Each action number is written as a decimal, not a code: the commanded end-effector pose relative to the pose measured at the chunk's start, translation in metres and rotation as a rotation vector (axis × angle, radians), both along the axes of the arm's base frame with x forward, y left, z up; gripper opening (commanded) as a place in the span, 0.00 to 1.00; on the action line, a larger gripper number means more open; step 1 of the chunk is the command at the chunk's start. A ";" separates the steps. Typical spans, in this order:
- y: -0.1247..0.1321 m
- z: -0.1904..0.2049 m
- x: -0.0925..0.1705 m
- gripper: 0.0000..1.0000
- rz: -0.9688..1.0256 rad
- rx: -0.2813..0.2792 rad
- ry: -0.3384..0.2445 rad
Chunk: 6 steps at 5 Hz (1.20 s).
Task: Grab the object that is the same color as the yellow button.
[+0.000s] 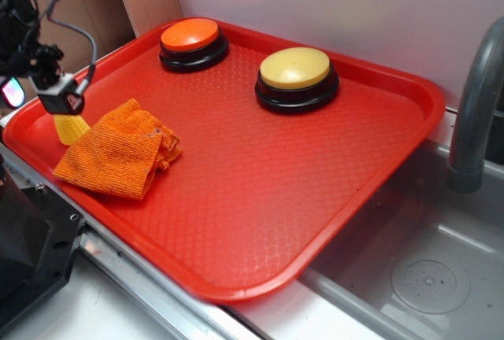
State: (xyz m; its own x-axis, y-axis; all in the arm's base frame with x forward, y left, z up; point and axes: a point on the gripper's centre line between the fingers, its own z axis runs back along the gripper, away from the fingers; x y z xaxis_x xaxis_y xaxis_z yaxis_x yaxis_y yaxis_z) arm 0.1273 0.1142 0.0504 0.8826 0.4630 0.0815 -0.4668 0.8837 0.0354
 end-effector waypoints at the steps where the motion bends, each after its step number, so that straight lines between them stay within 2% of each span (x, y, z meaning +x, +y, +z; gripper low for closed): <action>1: -0.002 -0.028 0.016 1.00 -0.051 -0.006 0.051; 2: -0.003 -0.029 0.018 0.00 -0.026 0.021 0.045; 3: -0.004 -0.028 0.019 0.00 -0.028 0.025 0.050; 4: -0.009 -0.011 0.024 0.00 -0.071 0.001 0.063; 5: -0.030 0.040 0.045 0.00 -0.139 -0.044 -0.045; 6: -0.072 0.090 0.077 0.00 -0.248 -0.008 -0.102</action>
State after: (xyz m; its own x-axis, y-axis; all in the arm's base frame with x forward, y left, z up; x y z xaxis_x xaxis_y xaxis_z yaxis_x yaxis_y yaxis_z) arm 0.2115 0.0379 0.1300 0.9621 0.2416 0.1263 -0.2417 0.9702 -0.0149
